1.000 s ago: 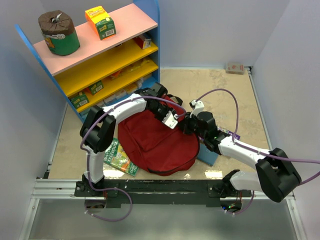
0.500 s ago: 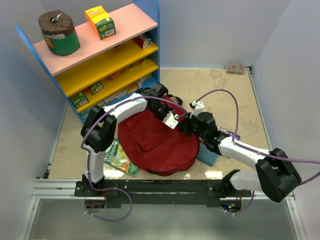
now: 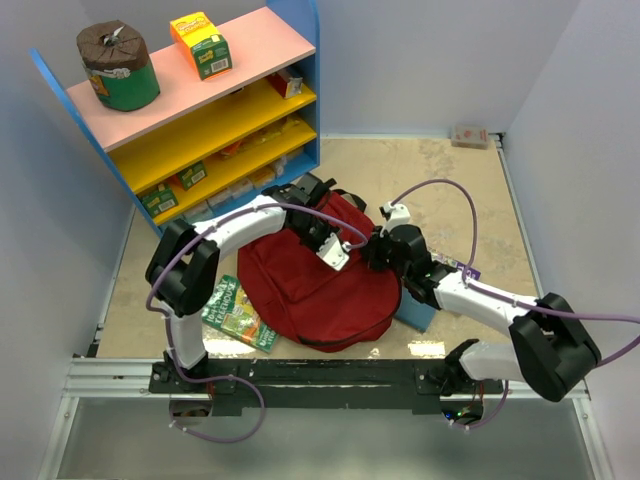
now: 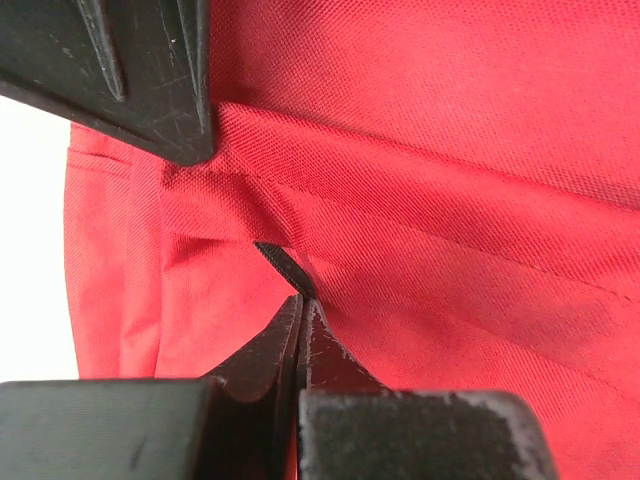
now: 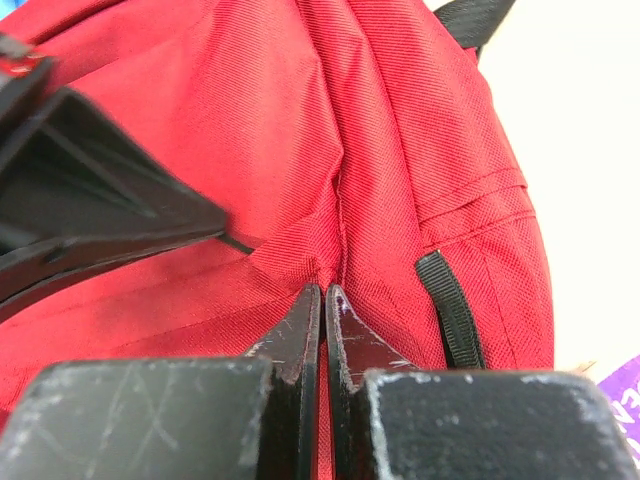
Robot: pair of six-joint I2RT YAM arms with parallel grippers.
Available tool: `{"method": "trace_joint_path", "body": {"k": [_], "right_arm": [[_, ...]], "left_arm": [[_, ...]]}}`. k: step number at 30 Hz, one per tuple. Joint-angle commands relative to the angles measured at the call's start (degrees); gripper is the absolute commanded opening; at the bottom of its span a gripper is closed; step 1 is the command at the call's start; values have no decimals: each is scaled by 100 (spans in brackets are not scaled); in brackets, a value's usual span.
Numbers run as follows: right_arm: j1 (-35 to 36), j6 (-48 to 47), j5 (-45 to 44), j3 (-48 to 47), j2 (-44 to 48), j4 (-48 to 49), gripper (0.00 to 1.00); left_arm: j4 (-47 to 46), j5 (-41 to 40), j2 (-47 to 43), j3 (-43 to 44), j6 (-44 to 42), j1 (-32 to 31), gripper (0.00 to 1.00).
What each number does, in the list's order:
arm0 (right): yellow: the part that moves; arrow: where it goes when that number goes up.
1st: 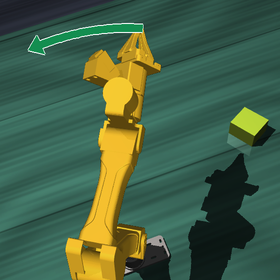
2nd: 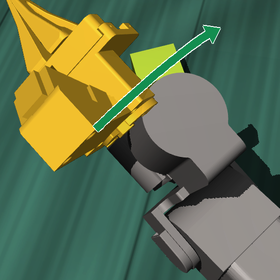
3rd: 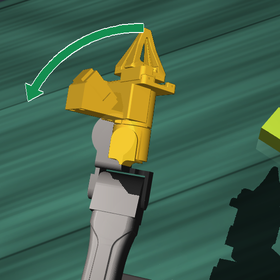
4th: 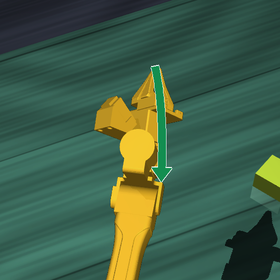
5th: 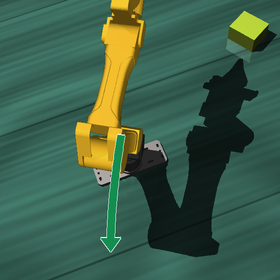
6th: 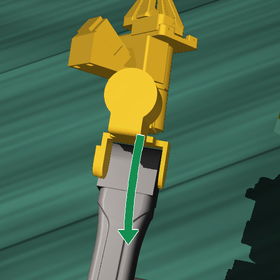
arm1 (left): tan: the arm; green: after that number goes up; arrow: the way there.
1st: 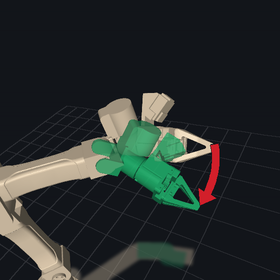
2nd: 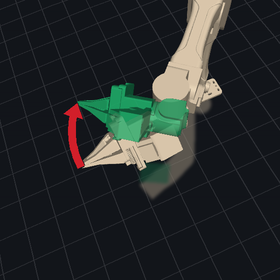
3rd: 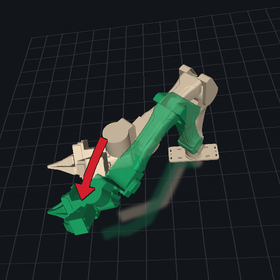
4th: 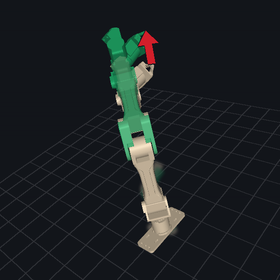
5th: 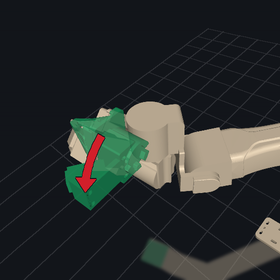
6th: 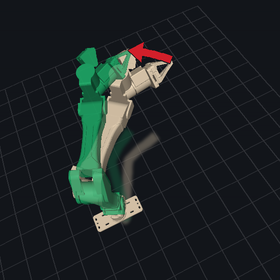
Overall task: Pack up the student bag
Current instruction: Unzip the student bag at the center of the board.
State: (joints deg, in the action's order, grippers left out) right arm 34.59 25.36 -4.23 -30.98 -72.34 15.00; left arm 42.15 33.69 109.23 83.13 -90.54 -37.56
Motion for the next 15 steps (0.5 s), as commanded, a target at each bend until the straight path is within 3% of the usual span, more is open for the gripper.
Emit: {"method": "trace_joint_path", "body": {"k": [1, 15], "right_arm": [[-22, 65, -412, -242, -70, -59, 0], [-22, 47, -517, -496, -228, -24, 0]], "left_arm": [[21, -381, -498, -227, 168, 56, 0], [-225, -1145, -1606, -1562, 423, 451, 0]]}}
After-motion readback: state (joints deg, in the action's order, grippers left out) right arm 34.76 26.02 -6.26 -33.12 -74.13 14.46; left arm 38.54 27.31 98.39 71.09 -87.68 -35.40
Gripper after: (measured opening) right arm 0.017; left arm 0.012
